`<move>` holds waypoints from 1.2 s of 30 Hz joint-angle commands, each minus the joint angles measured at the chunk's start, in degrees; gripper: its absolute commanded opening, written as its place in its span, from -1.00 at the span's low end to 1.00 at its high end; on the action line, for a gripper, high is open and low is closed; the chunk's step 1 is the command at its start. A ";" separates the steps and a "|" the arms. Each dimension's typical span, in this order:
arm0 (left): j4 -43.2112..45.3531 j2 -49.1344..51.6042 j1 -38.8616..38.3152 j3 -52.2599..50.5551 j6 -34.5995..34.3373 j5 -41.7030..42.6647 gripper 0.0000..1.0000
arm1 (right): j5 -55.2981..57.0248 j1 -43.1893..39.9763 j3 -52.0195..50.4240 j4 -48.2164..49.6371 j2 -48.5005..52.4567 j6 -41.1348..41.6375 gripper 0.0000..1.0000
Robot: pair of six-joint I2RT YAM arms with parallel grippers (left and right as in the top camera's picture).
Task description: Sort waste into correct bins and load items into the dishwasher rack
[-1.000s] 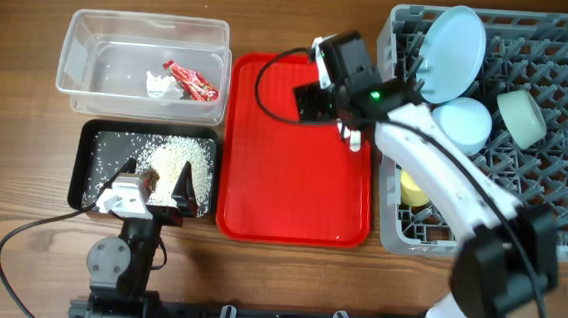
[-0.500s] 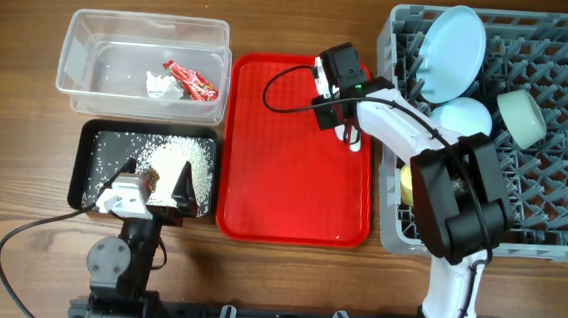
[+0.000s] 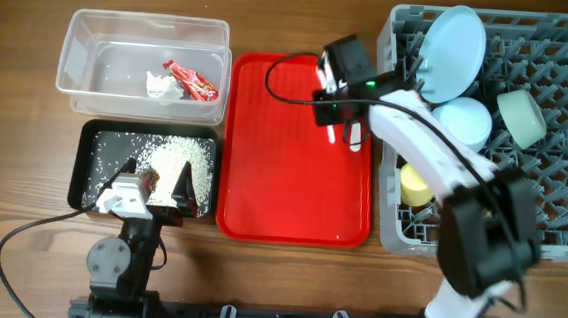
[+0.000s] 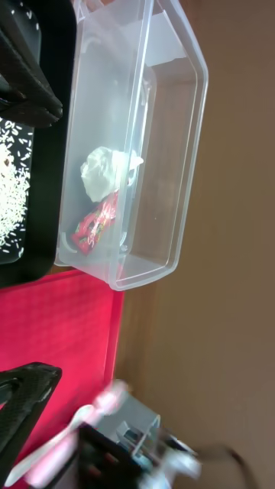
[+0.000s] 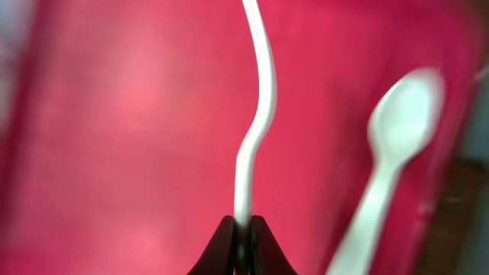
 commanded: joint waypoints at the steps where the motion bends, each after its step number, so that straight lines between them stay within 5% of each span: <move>1: -0.52 -0.20 0.37 -0.04 0.74 0.31 1.00 | 1.25 -1.81 0.39 0.02 -10.45 1.14 -0.91; 7: -0.50 -0.20 0.37 -0.04 0.72 0.31 0.99 | 16.76 -7.76 0.17 -2.78 -13.53 0.85 -0.91; 13: -0.52 -0.20 0.37 -0.04 0.72 0.31 0.99 | 15.26 -14.47 -0.76 -4.22 -7.52 -2.86 -0.92; 14: -0.52 -0.20 0.37 -0.04 0.72 0.31 1.00 | 15.26 -14.45 -0.74 -4.28 -6.80 -4.70 -0.86; 17: -0.52 -0.20 0.37 -0.04 0.72 0.31 1.00 | 15.21 -13.70 -0.50 -4.39 -6.67 -6.97 -0.27; 24: -0.50 -0.20 0.37 -0.04 0.74 0.31 1.00 | 10.10 -2.47 -0.15 -3.67 -11.26 -6.38 0.11; 31: -0.52 -0.20 0.37 -0.04 0.72 0.31 0.99 | 16.79 1.73 -0.42 -0.81 -3.32 8.76 0.19; 36: -0.52 -0.20 0.37 -0.04 0.72 0.31 0.99 | 17.86 0.55 -0.42 4.61 5.27 8.98 0.20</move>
